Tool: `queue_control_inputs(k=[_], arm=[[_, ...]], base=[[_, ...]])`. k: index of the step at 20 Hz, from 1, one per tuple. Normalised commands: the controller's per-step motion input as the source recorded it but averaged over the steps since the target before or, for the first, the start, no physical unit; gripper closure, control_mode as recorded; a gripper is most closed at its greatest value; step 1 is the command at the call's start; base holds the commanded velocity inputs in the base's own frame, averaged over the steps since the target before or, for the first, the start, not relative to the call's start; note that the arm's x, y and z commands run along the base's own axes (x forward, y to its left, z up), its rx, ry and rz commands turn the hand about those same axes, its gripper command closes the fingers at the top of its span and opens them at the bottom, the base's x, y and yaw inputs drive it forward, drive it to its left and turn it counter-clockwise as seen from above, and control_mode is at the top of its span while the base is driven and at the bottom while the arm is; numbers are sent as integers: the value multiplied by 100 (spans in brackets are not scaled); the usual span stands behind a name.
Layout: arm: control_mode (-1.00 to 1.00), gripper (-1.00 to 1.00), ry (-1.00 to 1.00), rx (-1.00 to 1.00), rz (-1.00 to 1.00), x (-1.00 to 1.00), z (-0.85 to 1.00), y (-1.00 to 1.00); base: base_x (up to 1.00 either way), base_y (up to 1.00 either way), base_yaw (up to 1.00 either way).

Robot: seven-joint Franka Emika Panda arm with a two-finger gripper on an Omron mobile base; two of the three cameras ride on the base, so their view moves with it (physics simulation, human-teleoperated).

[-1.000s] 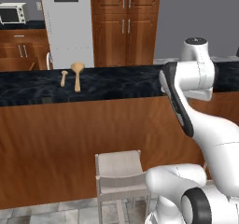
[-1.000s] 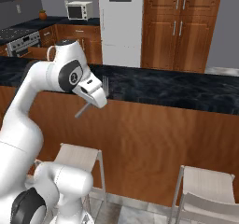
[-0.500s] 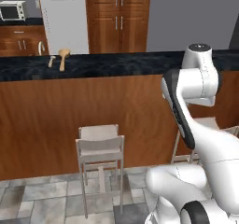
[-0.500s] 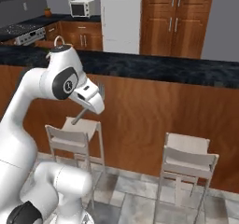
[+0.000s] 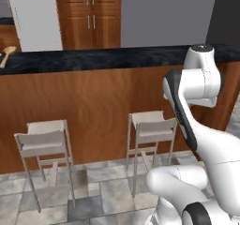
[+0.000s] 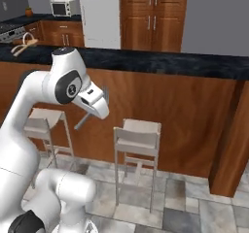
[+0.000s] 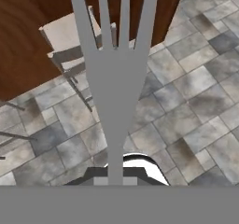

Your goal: Pick up the metallic utensils from the counter and place them in the open drawer. Make sure not to pick up any wooden utensils.

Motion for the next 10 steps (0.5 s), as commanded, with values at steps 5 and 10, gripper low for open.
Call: queue_control_inputs(k=[5,10], arm=[[100,100,0,0,0,0,0,0],[100,100,0,0,0,0,0,0]], base=[[0,-100,-12],[0,-100,-11]])
